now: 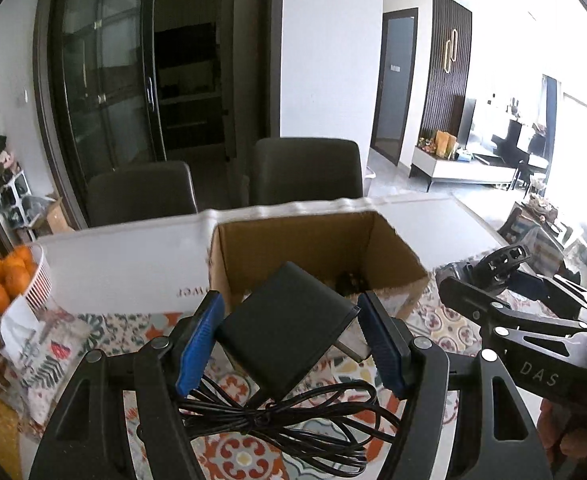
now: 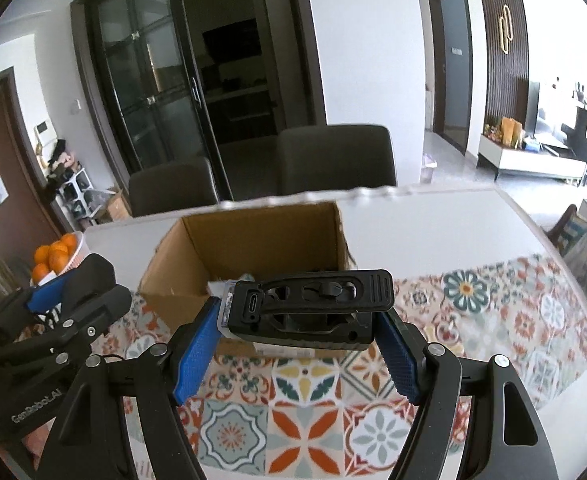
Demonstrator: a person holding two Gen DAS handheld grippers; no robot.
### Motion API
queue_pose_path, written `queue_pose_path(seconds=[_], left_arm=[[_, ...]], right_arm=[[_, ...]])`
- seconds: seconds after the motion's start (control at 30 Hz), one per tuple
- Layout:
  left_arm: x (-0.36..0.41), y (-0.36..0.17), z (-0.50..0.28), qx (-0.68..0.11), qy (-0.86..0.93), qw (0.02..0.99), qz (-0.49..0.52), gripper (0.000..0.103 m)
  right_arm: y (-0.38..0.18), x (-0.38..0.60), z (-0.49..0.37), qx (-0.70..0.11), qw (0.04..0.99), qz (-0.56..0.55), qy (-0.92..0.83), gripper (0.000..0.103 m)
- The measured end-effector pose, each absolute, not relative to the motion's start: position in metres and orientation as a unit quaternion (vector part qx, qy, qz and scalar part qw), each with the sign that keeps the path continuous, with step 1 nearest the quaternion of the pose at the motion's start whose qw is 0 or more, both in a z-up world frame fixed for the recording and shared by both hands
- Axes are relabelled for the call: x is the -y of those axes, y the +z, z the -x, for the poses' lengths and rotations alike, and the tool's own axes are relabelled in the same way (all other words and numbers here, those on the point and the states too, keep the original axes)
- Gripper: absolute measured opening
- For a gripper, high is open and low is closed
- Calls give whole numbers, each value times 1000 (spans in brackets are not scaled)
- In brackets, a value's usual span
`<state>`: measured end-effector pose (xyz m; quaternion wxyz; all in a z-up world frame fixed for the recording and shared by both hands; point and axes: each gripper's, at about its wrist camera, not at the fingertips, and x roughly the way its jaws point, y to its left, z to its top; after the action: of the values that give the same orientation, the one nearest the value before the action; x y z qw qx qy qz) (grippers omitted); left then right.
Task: Organize rigid objects
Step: 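Lift the clip holder and adapter and carry them over the box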
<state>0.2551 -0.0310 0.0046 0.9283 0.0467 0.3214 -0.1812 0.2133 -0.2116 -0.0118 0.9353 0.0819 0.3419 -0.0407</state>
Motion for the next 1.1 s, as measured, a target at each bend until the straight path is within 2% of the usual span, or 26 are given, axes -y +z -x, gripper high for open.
queue_pose_path(seconds=[0.53,0.77,1.1], left_arm=[[57,34,-310,-316,-180,929,-69,68],[65,30,-332,-331,-173,925,-76,68],[68,-3,-375,-398,-168,900,-56,68]], right_arm=[[18,229,-270,-336,938,-68,-46,74],[15,230,-295,-356,932,-56,-41,74],[-7,232,-332,-405,912,-43,-37,74]])
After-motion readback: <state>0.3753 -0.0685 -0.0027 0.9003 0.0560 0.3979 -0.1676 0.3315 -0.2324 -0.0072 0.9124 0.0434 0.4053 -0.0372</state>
